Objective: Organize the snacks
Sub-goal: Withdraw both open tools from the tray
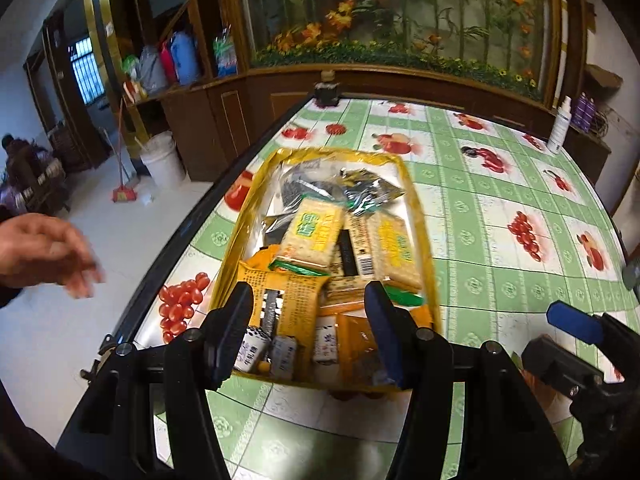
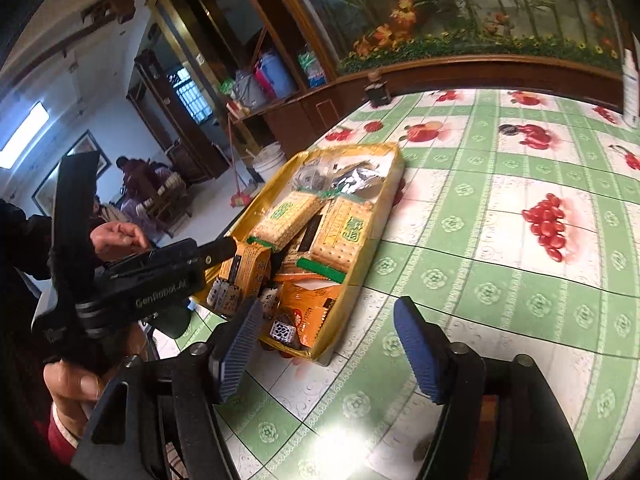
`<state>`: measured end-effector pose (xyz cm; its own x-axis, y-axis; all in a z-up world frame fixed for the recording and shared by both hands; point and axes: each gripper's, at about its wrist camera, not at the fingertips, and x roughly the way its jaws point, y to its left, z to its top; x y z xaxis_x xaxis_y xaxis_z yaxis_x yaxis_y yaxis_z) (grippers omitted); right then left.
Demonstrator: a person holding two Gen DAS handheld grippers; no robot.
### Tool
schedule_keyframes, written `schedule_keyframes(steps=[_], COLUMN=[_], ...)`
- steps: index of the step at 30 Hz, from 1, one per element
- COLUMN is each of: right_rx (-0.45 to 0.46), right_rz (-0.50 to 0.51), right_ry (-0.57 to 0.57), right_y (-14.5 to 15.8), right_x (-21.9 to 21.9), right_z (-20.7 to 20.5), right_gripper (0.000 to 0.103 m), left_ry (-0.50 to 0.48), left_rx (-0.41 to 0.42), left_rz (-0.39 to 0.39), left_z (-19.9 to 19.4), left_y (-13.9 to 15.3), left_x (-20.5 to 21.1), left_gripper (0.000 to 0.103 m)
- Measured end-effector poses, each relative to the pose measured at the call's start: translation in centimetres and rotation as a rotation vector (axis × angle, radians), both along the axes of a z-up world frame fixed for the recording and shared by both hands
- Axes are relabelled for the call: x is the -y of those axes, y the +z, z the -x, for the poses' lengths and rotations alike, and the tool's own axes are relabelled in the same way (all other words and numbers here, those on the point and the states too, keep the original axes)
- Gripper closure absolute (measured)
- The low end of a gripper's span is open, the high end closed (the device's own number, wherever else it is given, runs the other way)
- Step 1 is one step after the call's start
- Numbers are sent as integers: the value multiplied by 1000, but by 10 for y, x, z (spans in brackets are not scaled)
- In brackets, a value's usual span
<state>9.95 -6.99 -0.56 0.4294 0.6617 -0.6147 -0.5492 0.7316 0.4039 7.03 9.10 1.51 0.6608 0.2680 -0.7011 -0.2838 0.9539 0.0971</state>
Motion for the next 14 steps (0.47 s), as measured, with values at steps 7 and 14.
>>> schedule_keyframes(steps=[7,14], right_rx=[27,42], right_rz=[-40,-60], right_ry=[-69,-73], right_y=[11,15], right_x=[37,52], right_z=[18,34], right_gripper=[27,27], left_ry=[-31,13], left_rx=[32,85], left_rz=[42,25], left_z=[24,44], left_y=[12,23], left_x=[15,14], left_gripper=[46,46])
